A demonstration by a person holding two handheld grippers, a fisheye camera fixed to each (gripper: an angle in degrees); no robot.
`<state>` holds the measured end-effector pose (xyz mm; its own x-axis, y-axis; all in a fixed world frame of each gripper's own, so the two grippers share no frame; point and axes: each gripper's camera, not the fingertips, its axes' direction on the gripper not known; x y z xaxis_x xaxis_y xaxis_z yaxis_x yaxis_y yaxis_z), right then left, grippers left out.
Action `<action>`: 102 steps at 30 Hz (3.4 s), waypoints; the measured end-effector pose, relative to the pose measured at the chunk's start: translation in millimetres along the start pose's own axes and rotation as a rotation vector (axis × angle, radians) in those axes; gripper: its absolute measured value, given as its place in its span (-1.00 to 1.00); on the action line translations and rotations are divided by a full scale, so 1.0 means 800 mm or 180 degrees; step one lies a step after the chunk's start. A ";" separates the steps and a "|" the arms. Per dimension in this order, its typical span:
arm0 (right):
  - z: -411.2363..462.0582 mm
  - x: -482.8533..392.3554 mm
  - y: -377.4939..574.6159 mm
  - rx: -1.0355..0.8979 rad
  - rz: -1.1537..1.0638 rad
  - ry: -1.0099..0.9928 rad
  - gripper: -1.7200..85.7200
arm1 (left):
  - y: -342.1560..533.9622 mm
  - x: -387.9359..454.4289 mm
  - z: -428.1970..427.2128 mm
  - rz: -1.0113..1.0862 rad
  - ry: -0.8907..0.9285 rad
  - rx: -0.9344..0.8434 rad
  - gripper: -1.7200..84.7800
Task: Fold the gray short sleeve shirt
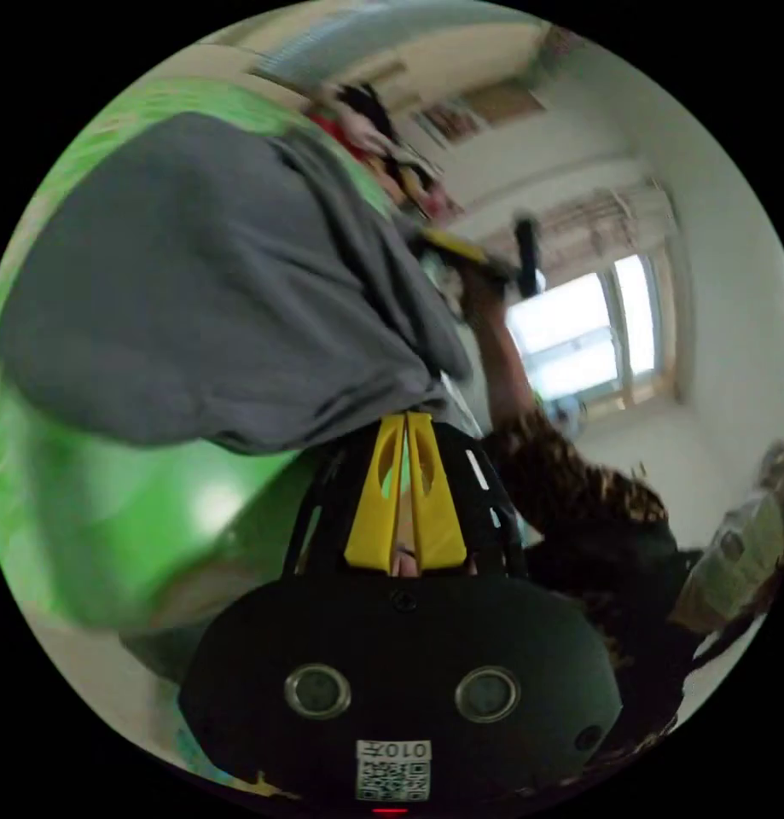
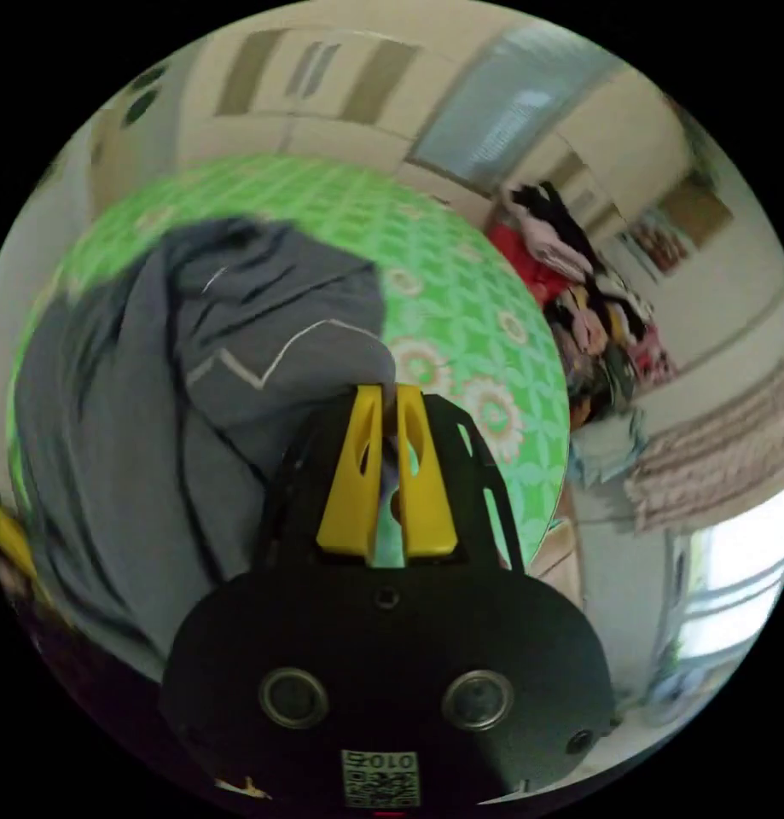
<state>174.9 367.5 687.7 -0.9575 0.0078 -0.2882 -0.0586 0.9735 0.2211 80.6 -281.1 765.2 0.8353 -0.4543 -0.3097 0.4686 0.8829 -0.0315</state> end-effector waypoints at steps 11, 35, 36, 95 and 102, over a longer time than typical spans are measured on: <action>-0.037 0.183 0.153 0.0154 0.0916 -0.0900 -0.77 | -0.092 0.060 -0.005 0.0824 -0.0228 0.0266 -0.96; 0.128 0.164 0.039 -0.0311 0.0248 -0.0717 -0.84 | -0.303 -0.066 0.072 0.0153 -0.0559 -0.0490 -0.97; 0.142 0.169 0.019 -0.0337 0.0254 -0.0614 -0.84 | -0.299 -0.063 0.068 0.0227 -0.0489 -0.0484 -0.97; 0.363 0.152 -0.300 -0.0173 0.0427 -0.2802 -0.69 | -0.390 -0.356 -0.259 -0.0193 -0.0964 0.1142 -0.96; 0.323 0.113 -0.293 -0.0289 0.0182 -0.2239 -0.86 | -0.330 -0.371 -0.285 -0.0682 -0.1062 0.1428 -0.97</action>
<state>175.2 199.0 368.7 -0.5524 0.2338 -0.8001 -0.0663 0.9445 0.3217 -356.6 -352.2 648.5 0.7199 -0.6937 -0.0232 0.6517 0.6640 0.3667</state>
